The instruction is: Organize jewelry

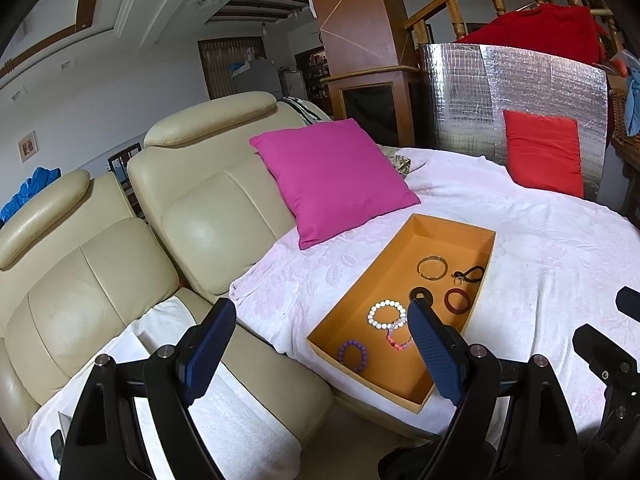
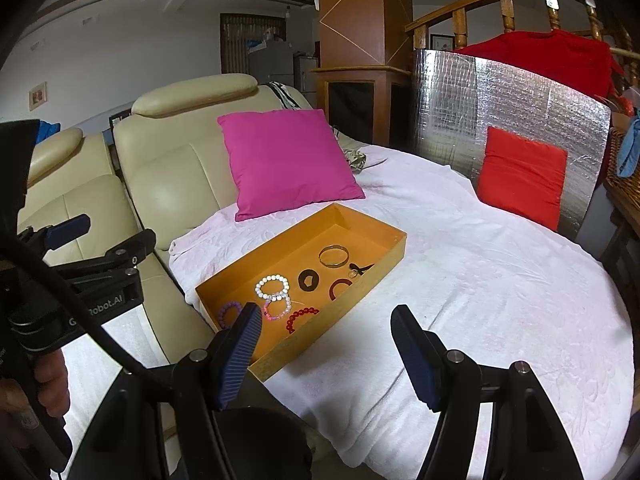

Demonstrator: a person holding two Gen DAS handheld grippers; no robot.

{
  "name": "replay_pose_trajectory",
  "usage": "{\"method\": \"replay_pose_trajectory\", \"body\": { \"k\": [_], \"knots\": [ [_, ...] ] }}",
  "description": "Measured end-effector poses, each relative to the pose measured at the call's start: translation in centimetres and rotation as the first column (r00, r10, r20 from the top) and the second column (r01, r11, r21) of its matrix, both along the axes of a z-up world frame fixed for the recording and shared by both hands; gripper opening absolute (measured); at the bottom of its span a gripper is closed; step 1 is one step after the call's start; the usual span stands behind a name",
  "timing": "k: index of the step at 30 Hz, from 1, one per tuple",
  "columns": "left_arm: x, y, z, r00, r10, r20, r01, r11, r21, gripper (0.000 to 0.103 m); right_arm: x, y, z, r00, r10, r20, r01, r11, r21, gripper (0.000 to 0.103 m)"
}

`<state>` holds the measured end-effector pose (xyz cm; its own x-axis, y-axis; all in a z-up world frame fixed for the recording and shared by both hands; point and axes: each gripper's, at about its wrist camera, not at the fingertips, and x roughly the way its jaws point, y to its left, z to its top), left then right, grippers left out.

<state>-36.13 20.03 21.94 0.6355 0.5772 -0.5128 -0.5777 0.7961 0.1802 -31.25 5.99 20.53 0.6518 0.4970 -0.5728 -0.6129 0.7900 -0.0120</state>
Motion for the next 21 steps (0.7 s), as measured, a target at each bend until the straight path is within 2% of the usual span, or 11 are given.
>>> {"method": "replay_pose_trajectory", "body": {
  "k": [21],
  "knots": [
    [-0.4,1.1,-0.1,1.0,0.016,0.018,-0.015,1.0,-0.016,0.088,-0.1,2.4,0.3,1.0,0.013,0.023,-0.012,0.999,-0.045,0.071]
  ]
}}
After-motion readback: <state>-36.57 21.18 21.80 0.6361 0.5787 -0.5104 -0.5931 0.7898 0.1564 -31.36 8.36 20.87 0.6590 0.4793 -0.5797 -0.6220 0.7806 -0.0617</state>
